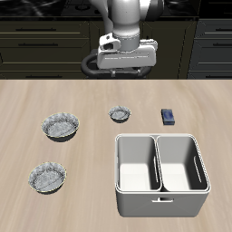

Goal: Stack the smallest bowl on the middle-sized bowl

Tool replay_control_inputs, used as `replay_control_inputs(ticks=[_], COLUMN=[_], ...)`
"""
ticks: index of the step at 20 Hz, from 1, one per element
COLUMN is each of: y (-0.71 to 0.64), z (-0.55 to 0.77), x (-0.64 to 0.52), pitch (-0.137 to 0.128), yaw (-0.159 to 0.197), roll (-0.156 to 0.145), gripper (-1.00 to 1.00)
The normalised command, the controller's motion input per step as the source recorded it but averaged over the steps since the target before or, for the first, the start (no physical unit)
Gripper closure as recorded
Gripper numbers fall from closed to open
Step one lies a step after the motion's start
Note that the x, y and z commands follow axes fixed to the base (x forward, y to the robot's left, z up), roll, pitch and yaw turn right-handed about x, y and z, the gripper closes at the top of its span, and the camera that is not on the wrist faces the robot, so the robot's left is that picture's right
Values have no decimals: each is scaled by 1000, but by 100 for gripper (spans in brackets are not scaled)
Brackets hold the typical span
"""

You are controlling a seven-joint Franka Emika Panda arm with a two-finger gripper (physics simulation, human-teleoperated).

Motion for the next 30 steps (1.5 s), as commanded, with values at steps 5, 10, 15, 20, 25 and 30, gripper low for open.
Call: replay_control_inputs(ticks=[5,10,15,20,25,30], y=[112,35,78,-33,-84,17], z=[-286,-181,-260,-217,-220,-256], x=[-23,-17,-14,5,83,41], pitch=[-1,-35,17,18,25,41], yaw=[15,4,-1,5,1,-5], roll=[-2,-44,-4,-21,-38,-10], gripper=[-100,-100,-100,-100,-100,-100])
